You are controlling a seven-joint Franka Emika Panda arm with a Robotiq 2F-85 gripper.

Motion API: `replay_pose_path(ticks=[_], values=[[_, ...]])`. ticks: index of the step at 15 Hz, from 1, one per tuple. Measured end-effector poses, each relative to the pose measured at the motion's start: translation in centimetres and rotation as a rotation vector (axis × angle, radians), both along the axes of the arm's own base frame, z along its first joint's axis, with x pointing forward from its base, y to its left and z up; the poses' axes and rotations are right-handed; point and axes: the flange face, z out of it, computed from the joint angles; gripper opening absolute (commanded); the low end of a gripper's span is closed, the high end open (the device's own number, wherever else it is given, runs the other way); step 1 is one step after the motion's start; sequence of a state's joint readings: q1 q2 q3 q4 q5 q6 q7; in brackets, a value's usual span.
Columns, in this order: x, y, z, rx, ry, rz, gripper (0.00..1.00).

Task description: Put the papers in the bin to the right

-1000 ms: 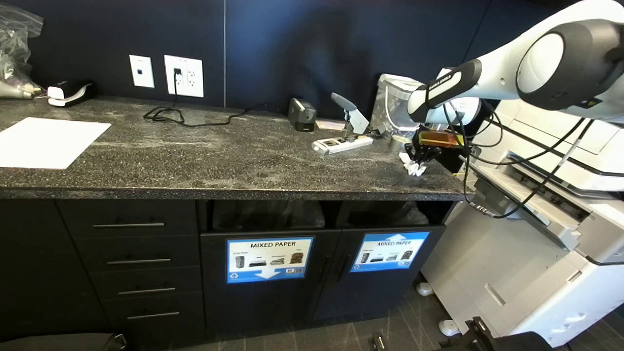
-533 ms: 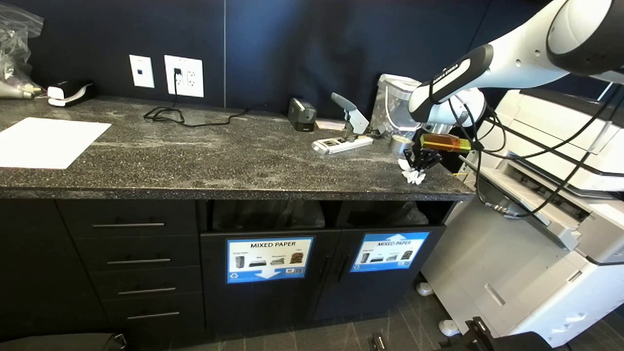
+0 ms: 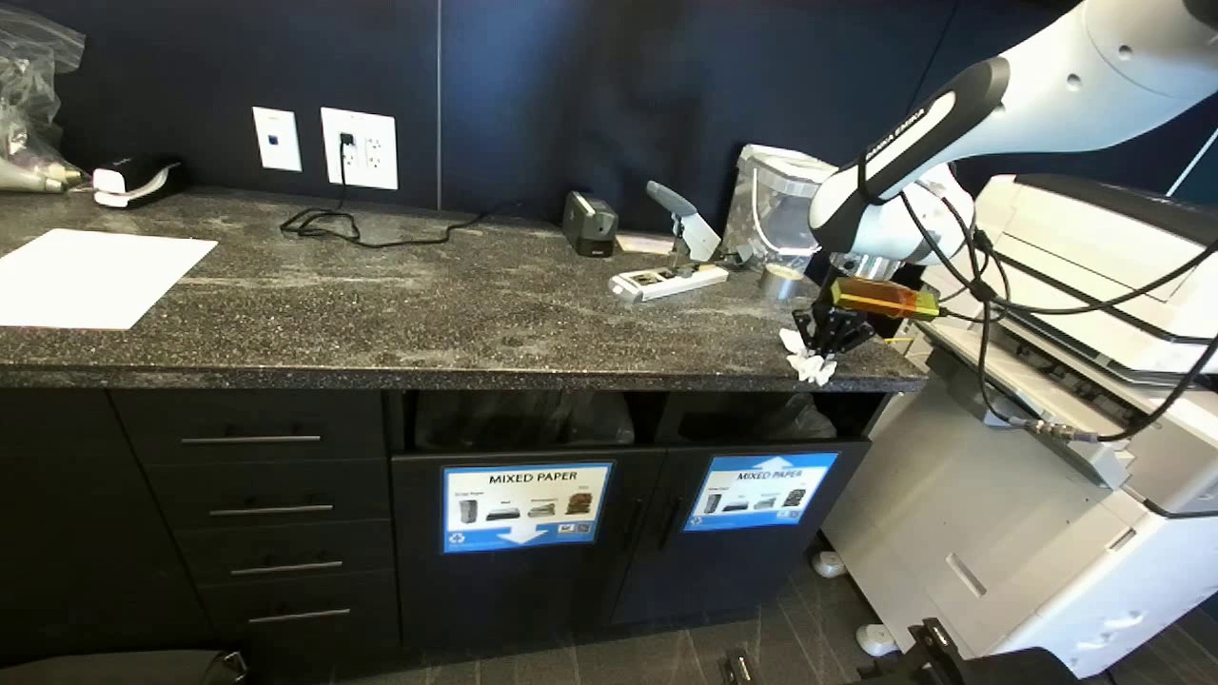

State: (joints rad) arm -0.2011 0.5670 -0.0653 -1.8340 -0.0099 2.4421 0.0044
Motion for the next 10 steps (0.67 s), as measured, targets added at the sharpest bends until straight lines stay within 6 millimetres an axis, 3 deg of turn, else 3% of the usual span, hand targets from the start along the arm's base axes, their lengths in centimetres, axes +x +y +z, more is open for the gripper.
replay_pose_path(ticks=[3, 7, 10], values=[[-3.4, 0.8, -1.2, 0.020, -0.025, 0.006, 0.06], [-9.8, 3.1, -7.4, 0.080, 0.024, 0.045, 0.06], [-12.9, 4.6, -10.9, 0.109, 0.010, 0.088, 0.06]])
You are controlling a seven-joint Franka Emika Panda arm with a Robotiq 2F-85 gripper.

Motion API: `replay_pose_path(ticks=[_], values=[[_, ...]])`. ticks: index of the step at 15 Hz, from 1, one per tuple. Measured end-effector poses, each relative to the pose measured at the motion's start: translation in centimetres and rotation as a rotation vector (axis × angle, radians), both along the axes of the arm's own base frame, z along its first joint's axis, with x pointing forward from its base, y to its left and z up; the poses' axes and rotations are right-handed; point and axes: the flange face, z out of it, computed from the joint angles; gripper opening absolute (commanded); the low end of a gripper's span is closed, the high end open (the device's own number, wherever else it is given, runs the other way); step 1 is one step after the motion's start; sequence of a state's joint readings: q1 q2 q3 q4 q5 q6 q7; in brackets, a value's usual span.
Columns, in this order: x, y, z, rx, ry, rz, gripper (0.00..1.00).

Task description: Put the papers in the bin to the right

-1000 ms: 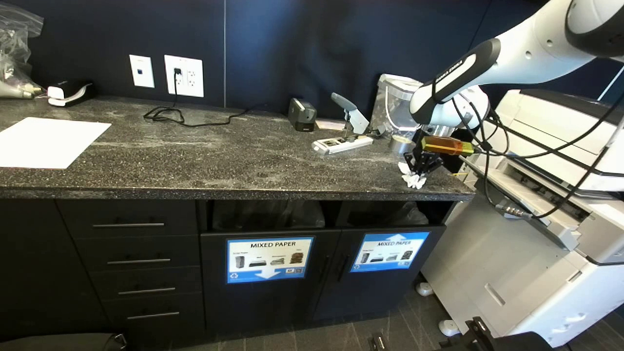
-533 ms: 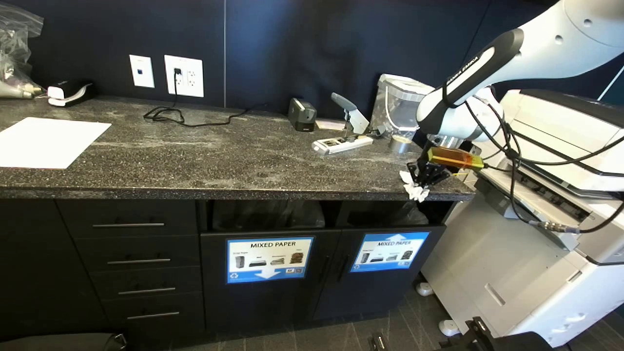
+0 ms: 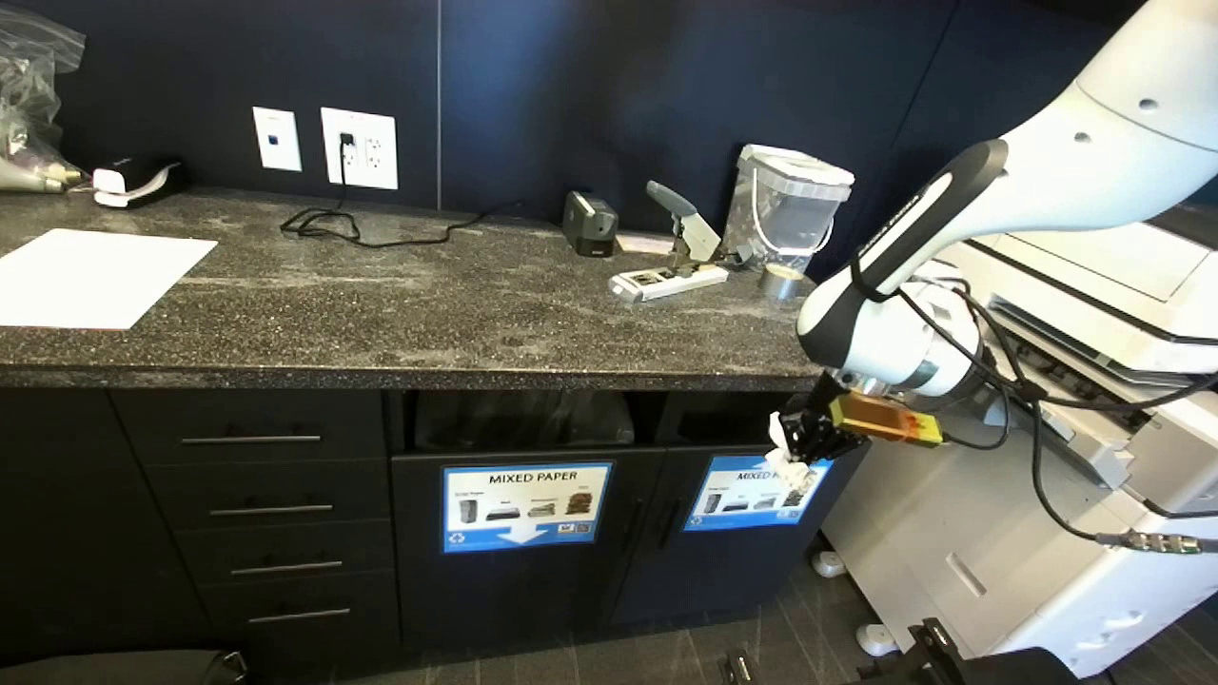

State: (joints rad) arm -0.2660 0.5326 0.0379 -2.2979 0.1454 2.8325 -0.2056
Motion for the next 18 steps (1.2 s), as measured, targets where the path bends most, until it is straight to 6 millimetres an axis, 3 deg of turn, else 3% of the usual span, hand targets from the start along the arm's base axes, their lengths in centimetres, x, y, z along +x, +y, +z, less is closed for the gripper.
replay_pose_path(ticks=[7, 11, 18], values=[[0.2, 1.3, -2.5, 0.043, -0.274, 0.038, 0.07], [0.2, 0.7, -4.9, 0.052, -0.404, 0.083, 0.07], [1.9, -1.2, -10.1, 0.059, -0.635, -0.144, 0.07]])
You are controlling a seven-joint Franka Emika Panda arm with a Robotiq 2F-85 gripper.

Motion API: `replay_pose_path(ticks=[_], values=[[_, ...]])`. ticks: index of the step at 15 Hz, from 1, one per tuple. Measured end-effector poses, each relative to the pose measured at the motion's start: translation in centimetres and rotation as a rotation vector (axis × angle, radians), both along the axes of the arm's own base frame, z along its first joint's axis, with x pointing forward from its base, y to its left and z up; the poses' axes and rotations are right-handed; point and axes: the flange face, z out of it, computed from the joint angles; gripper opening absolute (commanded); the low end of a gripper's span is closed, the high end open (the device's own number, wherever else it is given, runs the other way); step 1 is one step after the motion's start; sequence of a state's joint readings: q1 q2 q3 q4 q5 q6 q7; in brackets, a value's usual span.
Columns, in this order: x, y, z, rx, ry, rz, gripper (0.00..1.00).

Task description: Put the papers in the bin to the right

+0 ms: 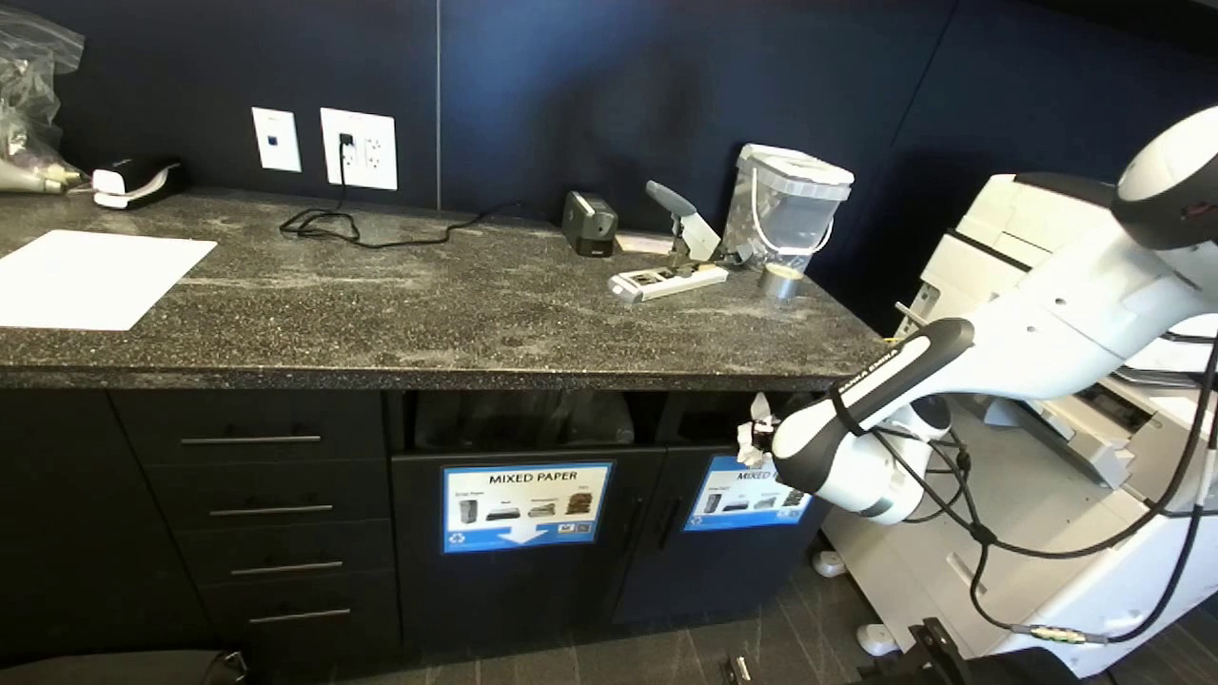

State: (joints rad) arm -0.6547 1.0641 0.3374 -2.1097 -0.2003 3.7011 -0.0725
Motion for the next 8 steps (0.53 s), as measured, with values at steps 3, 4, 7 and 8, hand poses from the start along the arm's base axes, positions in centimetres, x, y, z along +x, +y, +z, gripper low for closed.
replay_pose_path(ticks=[3, 4, 7, 8], values=[[0.7, 0.3, -1.6, 0.040, -0.067, -0.096, 0.06], [0.5, 0.4, -1.9, 0.054, -0.086, -0.125, 0.07], [0.0, 0.7, -2.3, 0.097, -0.131, -0.199, 0.07], [-0.1, 0.7, -2.4, 0.110, -0.147, -0.222, 0.07]])
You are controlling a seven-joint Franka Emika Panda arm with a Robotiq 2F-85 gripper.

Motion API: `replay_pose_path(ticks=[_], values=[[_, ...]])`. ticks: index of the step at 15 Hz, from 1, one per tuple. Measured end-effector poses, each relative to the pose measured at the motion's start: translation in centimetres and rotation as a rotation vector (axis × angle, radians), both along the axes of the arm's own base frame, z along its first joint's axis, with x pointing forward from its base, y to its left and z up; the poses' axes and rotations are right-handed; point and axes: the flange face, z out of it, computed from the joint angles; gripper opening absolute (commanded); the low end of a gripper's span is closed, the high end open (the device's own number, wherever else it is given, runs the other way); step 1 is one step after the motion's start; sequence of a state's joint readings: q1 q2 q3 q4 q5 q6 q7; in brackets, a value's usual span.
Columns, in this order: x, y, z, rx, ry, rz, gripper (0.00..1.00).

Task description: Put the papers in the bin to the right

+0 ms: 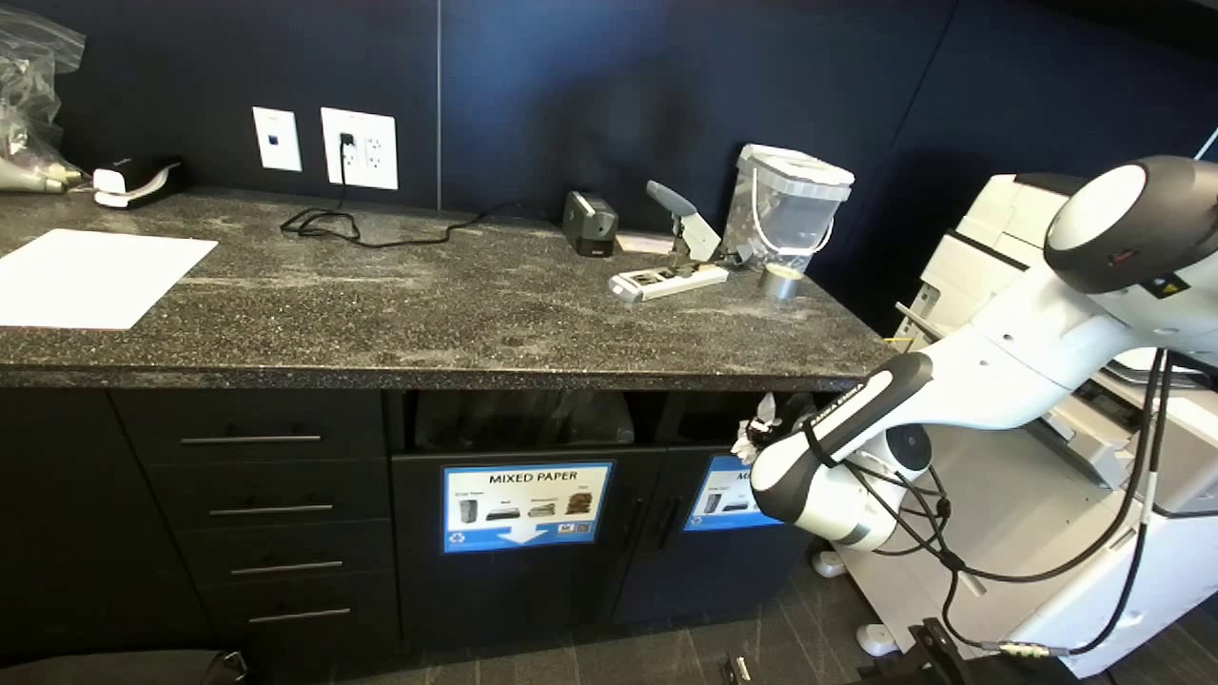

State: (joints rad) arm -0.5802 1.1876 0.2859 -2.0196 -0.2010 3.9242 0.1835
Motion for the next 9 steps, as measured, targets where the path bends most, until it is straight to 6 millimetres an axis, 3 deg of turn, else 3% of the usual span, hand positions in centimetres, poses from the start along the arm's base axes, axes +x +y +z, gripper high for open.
replay_pose_path(ticks=[3, 7, 9], values=[[0.1, -0.3, 0.1, 0.025, -0.061, -0.058, 0.07], [3.0, -1.9, 1.6, 0.029, -0.180, -0.121, 0.07], [3.8, -2.5, 1.1, 0.033, -0.188, -0.136, 0.07]])
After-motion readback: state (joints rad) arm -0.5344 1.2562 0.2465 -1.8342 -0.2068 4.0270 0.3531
